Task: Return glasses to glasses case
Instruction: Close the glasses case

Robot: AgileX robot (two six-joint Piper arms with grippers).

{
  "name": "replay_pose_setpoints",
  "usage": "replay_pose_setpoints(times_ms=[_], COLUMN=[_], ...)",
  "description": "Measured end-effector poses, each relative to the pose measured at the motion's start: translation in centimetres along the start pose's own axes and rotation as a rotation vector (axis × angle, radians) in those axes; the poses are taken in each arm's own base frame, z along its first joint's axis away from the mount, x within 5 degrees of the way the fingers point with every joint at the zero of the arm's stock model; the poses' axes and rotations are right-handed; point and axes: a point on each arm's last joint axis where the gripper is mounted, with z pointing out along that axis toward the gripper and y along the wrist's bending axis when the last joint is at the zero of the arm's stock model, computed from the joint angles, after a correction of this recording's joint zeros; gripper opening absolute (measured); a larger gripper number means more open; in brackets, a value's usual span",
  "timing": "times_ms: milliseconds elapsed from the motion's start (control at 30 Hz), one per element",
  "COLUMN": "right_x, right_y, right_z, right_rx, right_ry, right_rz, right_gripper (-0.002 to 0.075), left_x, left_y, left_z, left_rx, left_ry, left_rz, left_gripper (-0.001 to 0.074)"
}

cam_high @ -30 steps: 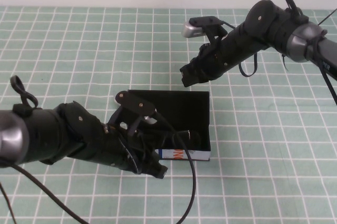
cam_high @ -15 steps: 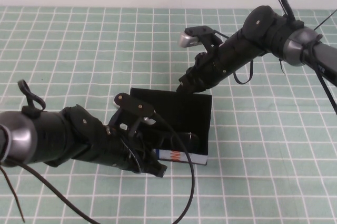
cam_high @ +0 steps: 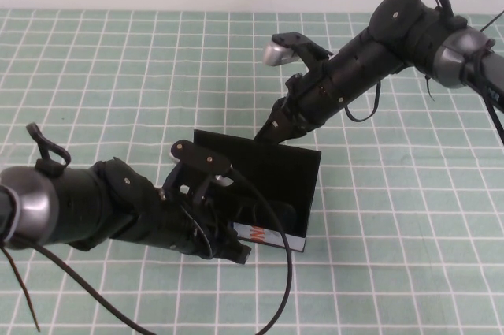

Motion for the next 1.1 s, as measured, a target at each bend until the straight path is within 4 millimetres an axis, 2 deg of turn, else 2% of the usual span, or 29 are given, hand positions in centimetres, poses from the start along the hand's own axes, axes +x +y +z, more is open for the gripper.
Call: replay_pose_setpoints(times_ms=[333,533,733,1100], right_x=[-0.2,1.3,2.4,3.1], right_y=[1.1,2.1,4.0,4.0], right_z=[0.8,2.9,3.7,4.0], right_rx=[-0.041,-0.065,-0.042,-0.041], right_ry=[0.002,0.084,0.18,0.207], right_rz=[-0.007,0.031,-0.018,0.014], right_gripper=[-0.0011,-0.0011,-0.0011,-0.0011], left_x=[-0.3,-0.3,-0.3,-0.1], left_y=[0.0,0.0,0.0,-0.5], left_z=[0.0,0.0,0.0,-0.2], left_rx=[-0.001,-0.001,-0.001,0.046], left_ry=[-0.009,-0.009,-0.009,0.016], left_rz=[0.004,0.004,0.004,0.022], left_gripper=[-0.0002,-0.0002,-0.0002,-0.0002])
